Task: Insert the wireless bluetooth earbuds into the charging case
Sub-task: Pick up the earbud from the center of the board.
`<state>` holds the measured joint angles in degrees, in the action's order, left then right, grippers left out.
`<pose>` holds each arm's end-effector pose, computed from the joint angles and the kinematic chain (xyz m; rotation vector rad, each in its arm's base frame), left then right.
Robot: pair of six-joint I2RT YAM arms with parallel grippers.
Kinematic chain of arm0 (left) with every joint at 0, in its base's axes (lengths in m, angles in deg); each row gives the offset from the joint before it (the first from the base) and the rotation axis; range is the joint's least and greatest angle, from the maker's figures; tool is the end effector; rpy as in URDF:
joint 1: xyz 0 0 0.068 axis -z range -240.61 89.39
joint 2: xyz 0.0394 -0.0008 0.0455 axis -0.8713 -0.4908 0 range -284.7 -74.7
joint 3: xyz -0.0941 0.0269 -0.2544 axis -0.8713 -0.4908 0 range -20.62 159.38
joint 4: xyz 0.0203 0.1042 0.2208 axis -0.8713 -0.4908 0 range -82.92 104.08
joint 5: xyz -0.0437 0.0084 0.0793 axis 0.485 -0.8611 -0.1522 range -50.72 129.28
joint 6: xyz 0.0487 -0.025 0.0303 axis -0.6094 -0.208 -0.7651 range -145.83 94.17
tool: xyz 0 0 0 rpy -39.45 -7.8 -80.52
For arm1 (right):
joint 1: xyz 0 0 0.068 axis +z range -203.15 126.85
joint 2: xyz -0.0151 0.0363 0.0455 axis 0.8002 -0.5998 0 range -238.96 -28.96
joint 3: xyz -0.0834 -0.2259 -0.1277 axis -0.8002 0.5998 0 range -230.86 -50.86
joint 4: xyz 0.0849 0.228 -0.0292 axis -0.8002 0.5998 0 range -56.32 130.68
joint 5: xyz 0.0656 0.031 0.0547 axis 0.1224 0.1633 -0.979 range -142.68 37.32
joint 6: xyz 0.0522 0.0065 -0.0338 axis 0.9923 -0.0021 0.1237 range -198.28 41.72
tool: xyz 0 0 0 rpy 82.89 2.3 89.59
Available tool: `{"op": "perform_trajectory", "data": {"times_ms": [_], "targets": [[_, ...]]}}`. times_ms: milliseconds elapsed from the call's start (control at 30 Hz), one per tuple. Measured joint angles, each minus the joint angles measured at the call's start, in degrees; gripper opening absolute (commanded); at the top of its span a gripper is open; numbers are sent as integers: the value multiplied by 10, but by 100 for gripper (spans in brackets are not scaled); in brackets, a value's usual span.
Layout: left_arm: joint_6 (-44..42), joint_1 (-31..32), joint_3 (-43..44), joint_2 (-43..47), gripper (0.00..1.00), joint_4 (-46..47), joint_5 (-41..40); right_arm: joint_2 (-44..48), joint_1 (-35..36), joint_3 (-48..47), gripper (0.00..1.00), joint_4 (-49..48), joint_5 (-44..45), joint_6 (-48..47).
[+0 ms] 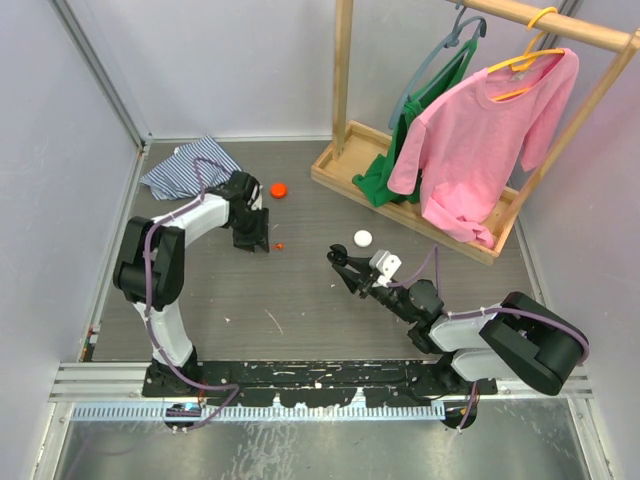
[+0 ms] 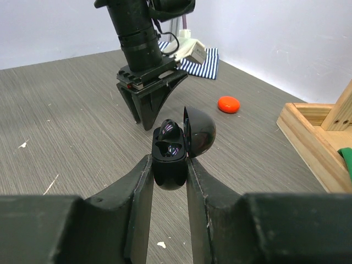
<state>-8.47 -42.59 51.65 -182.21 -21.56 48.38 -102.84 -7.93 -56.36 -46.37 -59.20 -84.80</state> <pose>0.3394 -0.1183 0.1685 0.0543 2.8494 -0.3620 0.1406 0.1493 0.2020 -0.6963 1.2123 0.6420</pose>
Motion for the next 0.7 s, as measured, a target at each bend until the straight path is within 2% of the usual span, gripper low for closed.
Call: {"op": "perform_trajectory", "data": {"times_ms": [300,700], "targets": [[2,-5,5,50,52,7,-90,-5,0,-3,13,3,-2,0],[-3,-23,67,-31,52,7,-107,-5,0,-4,14,5,-2,0]]}}
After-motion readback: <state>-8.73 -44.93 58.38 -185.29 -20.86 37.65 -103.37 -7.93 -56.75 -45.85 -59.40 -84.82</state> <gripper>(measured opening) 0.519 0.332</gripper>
